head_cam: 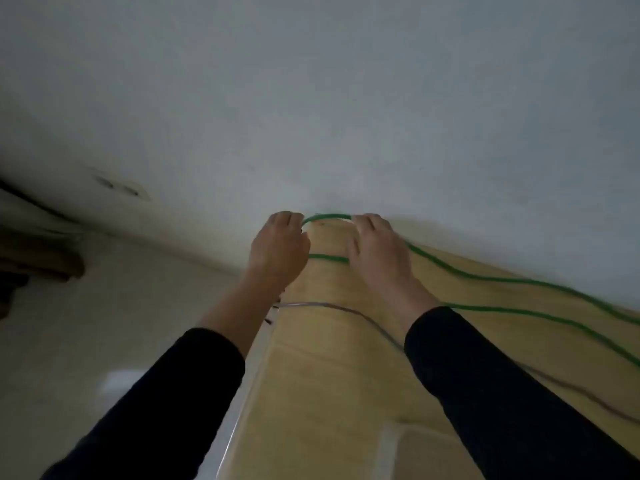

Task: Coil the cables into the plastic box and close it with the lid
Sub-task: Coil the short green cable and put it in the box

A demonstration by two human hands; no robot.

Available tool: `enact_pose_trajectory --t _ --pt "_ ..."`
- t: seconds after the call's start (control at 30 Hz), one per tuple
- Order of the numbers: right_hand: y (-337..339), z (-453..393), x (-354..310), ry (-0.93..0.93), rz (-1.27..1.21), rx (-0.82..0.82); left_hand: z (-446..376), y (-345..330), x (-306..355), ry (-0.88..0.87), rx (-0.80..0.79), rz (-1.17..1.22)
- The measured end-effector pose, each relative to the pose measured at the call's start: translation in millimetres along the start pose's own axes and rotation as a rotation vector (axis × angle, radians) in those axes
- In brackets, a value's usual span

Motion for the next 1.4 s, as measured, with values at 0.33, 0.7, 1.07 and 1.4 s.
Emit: enact_pose_trajectory --t 0.33,0.7,1.07,1.4 --pt "-51.5 -34.7 10.4 0.055 0.054 0.092 -53.2 -53.7 -11.6 -0.117 -0.003 0.069" --pt "-26.9 -38.9 5.2 0.069 0.001 0.219 -49.6 -34.3 -1.4 -0.292 0.172 0.252" --pt "109.3 10.6 25.9 0.108 -0.174 0.429 -5.1 46.1 86.9 -0.292 0.104 0.656" --pt "237.5 107.3 71.4 0.211 -0.340 0.580 76.5 107.9 213.9 -0.046 -0.036 1.391"
Point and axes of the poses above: each hand's wrist, its own z-axis away from the middle knuckle, its own y-axis out of the back of the hand, x = y × z, the point moved 1 cm from there along -z, towards the middle knuckle, and after that the axes turned 6 degrees about y, right-handed, at the moved point
